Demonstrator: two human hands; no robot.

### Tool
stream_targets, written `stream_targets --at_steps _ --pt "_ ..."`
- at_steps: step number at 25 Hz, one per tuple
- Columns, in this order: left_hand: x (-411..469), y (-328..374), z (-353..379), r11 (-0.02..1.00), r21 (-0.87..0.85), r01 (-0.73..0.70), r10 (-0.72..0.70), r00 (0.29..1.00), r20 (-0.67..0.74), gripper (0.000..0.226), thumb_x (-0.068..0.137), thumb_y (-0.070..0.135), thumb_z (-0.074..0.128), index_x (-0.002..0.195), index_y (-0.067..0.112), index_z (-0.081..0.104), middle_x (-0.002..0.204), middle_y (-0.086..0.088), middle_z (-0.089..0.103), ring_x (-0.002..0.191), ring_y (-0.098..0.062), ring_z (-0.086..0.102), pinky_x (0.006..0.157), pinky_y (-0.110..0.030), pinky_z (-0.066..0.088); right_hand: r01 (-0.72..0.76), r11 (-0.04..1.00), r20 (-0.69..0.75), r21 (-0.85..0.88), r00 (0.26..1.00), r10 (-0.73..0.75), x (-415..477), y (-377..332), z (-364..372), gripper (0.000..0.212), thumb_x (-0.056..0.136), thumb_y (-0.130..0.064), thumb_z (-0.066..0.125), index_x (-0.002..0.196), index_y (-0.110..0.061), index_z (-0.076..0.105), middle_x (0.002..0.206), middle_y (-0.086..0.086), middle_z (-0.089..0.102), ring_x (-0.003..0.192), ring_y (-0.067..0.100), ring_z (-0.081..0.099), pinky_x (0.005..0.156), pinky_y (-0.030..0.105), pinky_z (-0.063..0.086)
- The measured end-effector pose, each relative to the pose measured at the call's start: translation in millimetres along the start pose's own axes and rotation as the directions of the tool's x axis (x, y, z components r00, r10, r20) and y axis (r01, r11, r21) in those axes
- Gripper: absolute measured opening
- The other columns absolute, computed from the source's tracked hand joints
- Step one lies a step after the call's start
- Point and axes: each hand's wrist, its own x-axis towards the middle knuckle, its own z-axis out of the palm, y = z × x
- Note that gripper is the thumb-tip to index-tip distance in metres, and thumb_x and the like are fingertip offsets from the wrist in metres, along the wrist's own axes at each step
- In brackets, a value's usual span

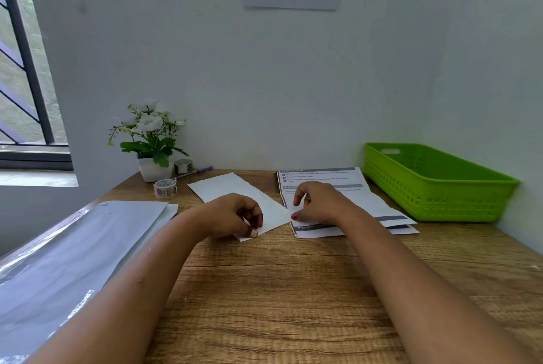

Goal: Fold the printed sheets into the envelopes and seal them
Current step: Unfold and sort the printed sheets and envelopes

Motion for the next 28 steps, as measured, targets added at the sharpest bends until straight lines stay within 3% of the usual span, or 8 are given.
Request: stream_targets --at_steps 3,9,18,28 --pt "4 -2 5 0.999 0.042 0.016 -0.014 0.998 -0.054 0.012 0.086 0.013 0.066 0.088 0.025 0.063 0.089 0.005 0.058 0.083 -0.010 0.051 0.071 -0.022 0.041 0.070 0.998 0.018 0.004 0.997 -0.070 -1 -8 3 0.022 0.078 -0.024 0.074 0.091 -0.030 0.058 0.086 -0.007 0.057 0.085 0.014 0.057 0.082 0.035 0.050" --pt "11 -4 10 0.994 0.113 0.009 0.004 0.993 -0.120 0.005 0.086 0.024 0.066 0.086 0.027 0.062 0.087 0.008 0.058 0.081 -0.007 0.051 0.067 -0.018 0.039 0.118 0.985 0.078 0.123 0.989 -0.128 -4 -22 10 0.029 0.073 -0.032 0.079 0.096 -0.026 0.062 0.088 -0.006 0.059 0.085 0.012 0.058 0.081 0.035 0.050" --pt "-2 -2 -4 0.998 -0.039 0.051 -0.049 0.997 0.053 0.032 0.088 -0.007 0.052 0.104 0.019 0.065 0.096 0.007 0.061 0.086 -0.005 0.054 0.071 -0.016 0.041 0.110 0.982 0.097 0.155 0.987 -0.126 -4 -25 14 0.033 0.069 -0.039 0.080 0.094 -0.024 0.065 0.084 -0.007 0.059 0.079 0.010 0.057 0.079 0.034 0.050" --pt "0 -2 -3 0.998 -0.004 0.065 -0.065 0.998 0.019 0.028 0.087 -0.005 0.053 0.092 0.020 0.064 0.088 0.002 0.058 0.082 -0.011 0.050 0.069 -0.021 0.040 0.123 0.976 0.138 0.177 0.979 -0.148 -8 -32 16 0.038 0.067 -0.046 0.081 0.096 -0.029 0.063 0.092 -0.007 0.061 0.087 0.011 0.059 0.077 0.030 0.049"
